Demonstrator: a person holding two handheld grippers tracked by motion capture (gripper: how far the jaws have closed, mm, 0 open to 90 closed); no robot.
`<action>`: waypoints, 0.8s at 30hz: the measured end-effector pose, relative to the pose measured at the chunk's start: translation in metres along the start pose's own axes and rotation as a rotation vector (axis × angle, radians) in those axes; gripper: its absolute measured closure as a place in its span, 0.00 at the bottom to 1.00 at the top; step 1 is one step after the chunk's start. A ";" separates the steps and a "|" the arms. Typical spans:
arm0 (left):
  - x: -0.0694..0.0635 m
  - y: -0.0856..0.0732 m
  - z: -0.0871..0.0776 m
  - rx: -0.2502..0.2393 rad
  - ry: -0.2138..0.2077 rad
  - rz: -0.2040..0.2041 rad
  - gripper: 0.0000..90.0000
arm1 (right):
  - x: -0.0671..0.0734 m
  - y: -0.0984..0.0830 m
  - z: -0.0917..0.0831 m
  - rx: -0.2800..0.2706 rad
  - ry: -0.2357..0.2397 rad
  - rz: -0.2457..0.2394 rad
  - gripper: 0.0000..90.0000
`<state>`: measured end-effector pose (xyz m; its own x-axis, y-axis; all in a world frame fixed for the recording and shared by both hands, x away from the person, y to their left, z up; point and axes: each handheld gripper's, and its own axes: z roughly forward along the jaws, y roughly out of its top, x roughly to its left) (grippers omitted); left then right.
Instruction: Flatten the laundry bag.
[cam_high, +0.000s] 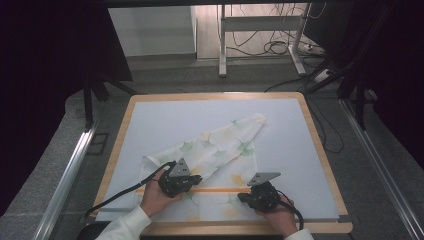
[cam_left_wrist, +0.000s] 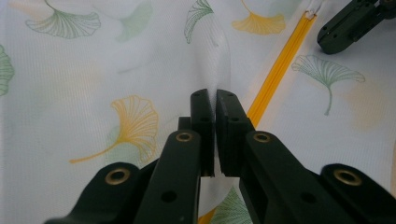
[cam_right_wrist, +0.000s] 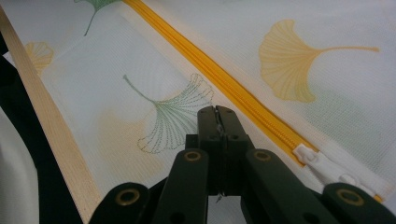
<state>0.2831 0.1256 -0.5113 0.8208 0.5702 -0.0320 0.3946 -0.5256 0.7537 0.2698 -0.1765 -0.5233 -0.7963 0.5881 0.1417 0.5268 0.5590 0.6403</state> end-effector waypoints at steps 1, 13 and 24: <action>0.001 0.001 -0.001 -0.006 0.000 -0.004 0.97 | 0.000 0.000 0.000 0.000 0.000 0.000 0.99; 0.005 0.002 -0.005 -0.019 0.008 -0.008 0.98 | -0.001 0.000 0.000 -0.001 0.001 0.001 0.99; 0.010 0.004 -0.005 -0.030 0.005 -0.024 0.98 | -0.002 -0.001 0.000 -0.005 0.005 0.010 0.99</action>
<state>0.2907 0.1321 -0.5050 0.8094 0.5854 -0.0474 0.4017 -0.4928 0.7719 0.2705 -0.1783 -0.5238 -0.7923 0.5910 0.1516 0.5334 0.5504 0.6423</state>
